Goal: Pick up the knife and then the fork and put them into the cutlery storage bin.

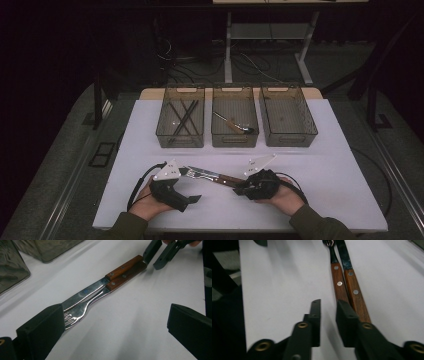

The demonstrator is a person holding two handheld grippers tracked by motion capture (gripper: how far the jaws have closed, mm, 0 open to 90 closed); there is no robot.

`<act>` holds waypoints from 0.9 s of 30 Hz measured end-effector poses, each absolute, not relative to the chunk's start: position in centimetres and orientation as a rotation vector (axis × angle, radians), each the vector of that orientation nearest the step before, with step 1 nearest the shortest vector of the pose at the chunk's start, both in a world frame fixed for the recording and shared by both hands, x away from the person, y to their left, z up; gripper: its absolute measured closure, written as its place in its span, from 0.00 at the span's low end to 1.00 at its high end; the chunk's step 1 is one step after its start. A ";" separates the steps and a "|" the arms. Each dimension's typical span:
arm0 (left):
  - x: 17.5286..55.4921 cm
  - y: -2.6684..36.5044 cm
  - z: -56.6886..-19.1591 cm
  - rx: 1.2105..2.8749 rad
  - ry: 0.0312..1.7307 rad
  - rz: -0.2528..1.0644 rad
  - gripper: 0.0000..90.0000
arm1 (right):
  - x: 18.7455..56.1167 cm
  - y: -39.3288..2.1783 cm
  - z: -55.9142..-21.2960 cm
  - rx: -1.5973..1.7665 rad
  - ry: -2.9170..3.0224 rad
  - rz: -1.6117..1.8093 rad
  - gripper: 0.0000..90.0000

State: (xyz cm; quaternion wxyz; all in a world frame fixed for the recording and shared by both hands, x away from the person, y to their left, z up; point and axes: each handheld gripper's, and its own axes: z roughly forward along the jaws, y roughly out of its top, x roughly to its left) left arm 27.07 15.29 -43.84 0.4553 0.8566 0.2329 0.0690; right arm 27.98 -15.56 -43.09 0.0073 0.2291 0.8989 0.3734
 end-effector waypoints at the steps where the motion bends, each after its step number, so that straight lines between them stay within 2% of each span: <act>1: 27.1 15.3 -43.8 2.113 0.575 0.171 0.01 | 28.1 -15.8 -43.0 0.728 2.810 1.192 0.77; 10: 27.0 15.2 -43.9 2.095 0.590 0.167 0.01 | 29.3 -17.1 -42.2 0.754 2.751 1.243 0.56; 18: 27.1 15.3 -43.9 2.089 0.589 0.161 0.00 | 30.7 -17.0 -41.2 0.755 2.754 1.259 0.48; 27: 27.1 15.4 -43.9 2.080 0.599 0.164 0.00 | 31.9 -15.5 -40.3 0.729 2.751 1.192 0.48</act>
